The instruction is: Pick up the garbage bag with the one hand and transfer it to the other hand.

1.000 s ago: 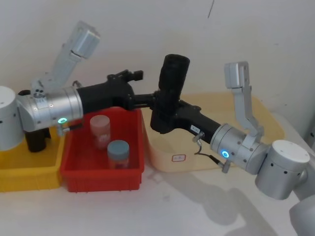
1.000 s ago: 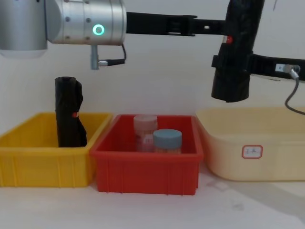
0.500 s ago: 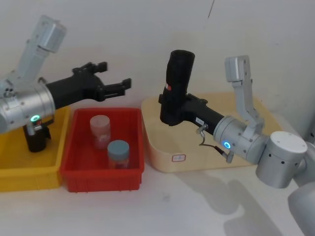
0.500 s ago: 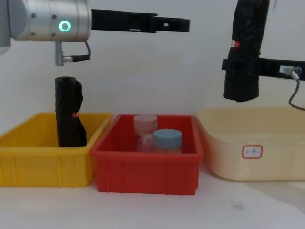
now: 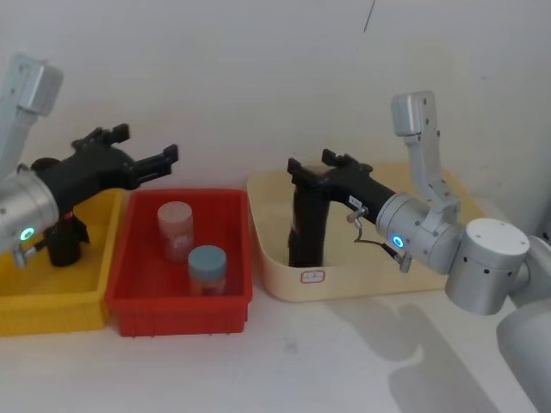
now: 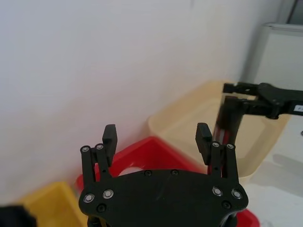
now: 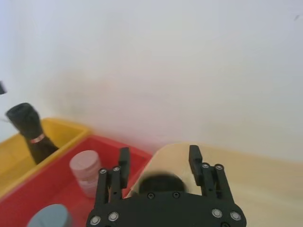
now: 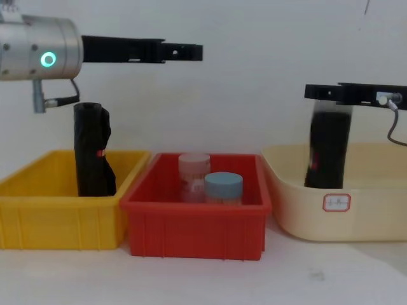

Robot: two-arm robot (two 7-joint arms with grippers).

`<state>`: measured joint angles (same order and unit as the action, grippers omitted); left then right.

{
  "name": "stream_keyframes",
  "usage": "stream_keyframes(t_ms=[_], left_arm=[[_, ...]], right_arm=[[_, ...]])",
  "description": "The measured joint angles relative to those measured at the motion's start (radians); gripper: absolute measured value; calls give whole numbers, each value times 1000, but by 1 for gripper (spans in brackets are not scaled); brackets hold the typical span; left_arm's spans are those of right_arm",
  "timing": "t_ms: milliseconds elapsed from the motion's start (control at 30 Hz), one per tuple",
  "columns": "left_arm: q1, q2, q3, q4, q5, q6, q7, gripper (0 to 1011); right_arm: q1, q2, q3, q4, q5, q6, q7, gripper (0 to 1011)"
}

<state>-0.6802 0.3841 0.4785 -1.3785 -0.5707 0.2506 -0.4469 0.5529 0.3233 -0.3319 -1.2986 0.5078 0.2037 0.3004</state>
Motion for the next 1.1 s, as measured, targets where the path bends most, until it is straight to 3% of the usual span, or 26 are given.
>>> stream_keyframes(t_ms=[367,767,1100], left_arm=[[68,15,-38,-41,-7,7,80,1000],[96,21,-54,-58,-9,9,111,1000],[106,23,-59,-64,-10,10,122,1000]], right_arm=[[18,-19,9,44,-57,-56,-73,1001],[29,-28,29,29,-99,-124,-119,1001],[19,-16,43,-39,-95,-138,-90,1001]])
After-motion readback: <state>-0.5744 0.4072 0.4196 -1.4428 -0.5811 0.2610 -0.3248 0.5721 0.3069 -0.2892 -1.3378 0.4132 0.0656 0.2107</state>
